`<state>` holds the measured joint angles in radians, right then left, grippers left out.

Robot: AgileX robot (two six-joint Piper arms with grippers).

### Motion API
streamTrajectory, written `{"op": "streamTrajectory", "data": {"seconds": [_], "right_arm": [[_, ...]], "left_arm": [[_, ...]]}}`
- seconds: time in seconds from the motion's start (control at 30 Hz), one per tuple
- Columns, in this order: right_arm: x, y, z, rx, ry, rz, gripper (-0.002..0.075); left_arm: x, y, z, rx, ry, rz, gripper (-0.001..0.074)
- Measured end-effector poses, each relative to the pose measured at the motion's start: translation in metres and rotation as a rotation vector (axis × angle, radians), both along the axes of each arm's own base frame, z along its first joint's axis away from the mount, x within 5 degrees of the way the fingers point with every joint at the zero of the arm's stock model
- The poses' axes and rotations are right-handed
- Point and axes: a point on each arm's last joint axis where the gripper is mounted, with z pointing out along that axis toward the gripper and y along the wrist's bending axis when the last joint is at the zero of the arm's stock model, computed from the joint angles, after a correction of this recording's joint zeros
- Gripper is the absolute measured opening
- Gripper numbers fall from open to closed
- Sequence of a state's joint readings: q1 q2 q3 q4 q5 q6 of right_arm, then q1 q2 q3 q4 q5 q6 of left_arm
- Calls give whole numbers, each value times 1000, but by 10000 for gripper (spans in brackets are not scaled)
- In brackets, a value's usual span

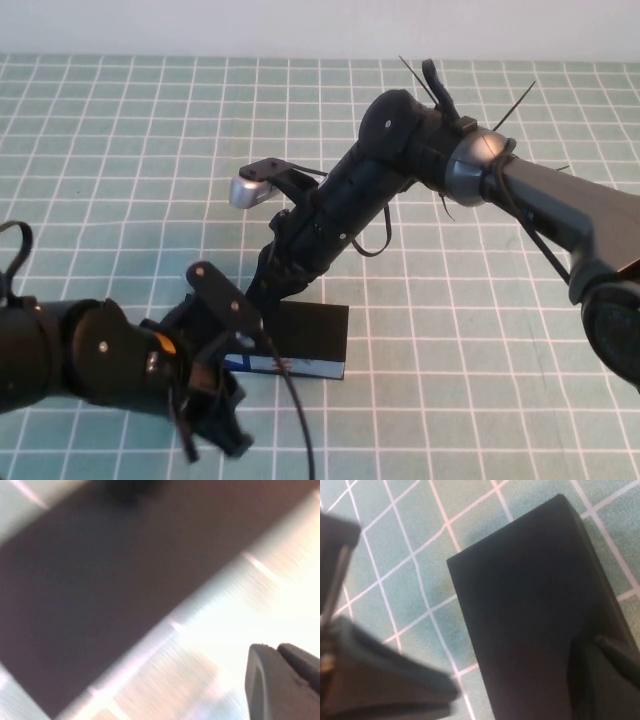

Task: Return glasses to glasses case

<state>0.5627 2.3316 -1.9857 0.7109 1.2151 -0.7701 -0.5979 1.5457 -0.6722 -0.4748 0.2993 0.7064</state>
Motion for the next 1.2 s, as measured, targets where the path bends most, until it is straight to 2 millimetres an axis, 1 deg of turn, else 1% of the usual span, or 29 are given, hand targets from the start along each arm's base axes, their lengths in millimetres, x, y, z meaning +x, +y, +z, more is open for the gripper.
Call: {"op": "streamTrajectory", "data": {"seconds": [0.07, 0.13, 0.23, 0.33, 0.43, 0.53, 0.6, 0.67, 0.77, 0.83, 0.9, 1.0, 1.2], "right_arm": [[0, 0, 0, 0, 0, 0, -11], [0, 0, 1, 2, -4, 0, -11], [3, -1, 6, -5, -35, 5, -11], [9, -6, 24, -22, -101, -11, -11], [14, -17, 60, -51, -188, -70, -11], [16, -40, 102, -75, -268, -163, -11], [14, -61, 134, -62, -293, -246, -11], [12, -84, 163, -40, -312, -334, -11], [6, -123, 201, -29, -355, -464, -11], [-1, -147, 224, -37, -403, -537, -11], [-15, -166, 249, -55, -472, -594, -11], [-42, -184, 283, -68, -571, -649, -11], [-102, -215, 338, -62, -742, -778, -11]], "left_arm": [[-7, 2, 7, 41, 38, -76, -1], [-13, 5, 19, 98, 73, -167, -1], [-19, 13, 49, 191, 78, -277, -1], [-21, 24, 83, 281, 21, -294, -1], [-20, 39, 117, 341, -129, -201, -1], [-23, 62, 148, 308, -295, -29, -1], [-25, 80, 166, 254, -384, 109, -1], [-28, 98, 178, 208, -436, 226, -1], [-38, 120, 192, 144, -477, 369, -1], [-45, 129, 199, 91, -496, 433, -1], [-53, 133, 206, 17, -522, 476, -1], [-63, 134, 215, -55, -563, 492, -1], [-74, 133, 223, -142, -608, 497, -1]]}}
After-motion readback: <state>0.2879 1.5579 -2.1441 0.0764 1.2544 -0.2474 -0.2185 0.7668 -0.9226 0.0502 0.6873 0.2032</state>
